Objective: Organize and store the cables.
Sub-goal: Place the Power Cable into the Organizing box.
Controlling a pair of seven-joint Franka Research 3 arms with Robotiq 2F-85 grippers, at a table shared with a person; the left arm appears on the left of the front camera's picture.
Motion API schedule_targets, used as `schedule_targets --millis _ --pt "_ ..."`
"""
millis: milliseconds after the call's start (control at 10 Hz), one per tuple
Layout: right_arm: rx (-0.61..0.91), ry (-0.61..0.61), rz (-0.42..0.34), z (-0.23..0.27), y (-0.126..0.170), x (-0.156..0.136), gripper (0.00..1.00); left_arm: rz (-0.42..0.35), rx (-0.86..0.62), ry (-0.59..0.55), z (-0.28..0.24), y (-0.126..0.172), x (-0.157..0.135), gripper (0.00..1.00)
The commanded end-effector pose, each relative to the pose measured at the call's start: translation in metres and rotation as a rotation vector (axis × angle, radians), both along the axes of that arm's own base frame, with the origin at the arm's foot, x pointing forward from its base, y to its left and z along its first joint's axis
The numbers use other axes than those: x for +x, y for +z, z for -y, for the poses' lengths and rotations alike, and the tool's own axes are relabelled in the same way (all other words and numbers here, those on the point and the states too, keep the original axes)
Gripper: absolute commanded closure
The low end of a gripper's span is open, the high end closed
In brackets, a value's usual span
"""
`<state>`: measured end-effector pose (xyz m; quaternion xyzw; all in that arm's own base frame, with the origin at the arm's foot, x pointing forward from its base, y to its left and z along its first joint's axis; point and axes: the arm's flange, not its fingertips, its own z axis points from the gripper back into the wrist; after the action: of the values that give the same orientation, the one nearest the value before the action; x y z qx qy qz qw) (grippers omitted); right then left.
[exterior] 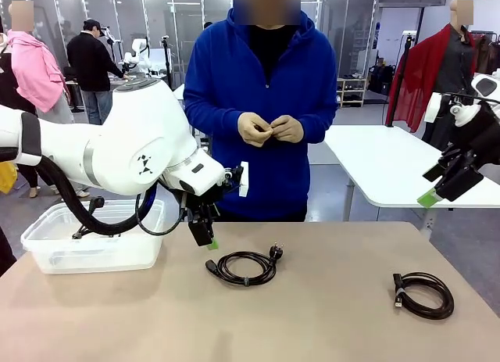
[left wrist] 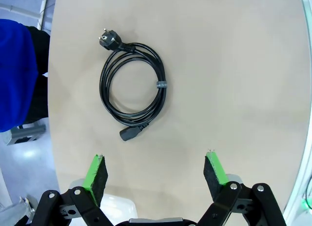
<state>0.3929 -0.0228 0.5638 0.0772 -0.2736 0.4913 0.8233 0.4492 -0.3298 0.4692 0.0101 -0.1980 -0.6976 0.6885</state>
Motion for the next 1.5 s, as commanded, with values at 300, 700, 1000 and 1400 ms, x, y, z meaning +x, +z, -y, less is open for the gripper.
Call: schedule_targets --millis 300,700,1000,1400 --pt "-0.003 -0.001 0.0 0.001 0.0 0.0 0.0 0.0 0.0 0.001 -0.001 0.0 0.0 0.0" --pt "-0.003 -0.001 0.0 0.001 0.0 0.0 0.0 -0.047 -0.001 -0.048 0.035 -0.006 0.034 0.0" --pt "-0.003 -0.001 0.0 0.001 0.0 0.0 0.0 -0.1 0.02 -0.061 0.051 -0.021 0.049 0.0" --pt "-0.003 -0.001 0.0 0.001 0.0 0.0 0.0 -0.129 0.05 -0.072 0.061 -0.021 0.058 0.0"
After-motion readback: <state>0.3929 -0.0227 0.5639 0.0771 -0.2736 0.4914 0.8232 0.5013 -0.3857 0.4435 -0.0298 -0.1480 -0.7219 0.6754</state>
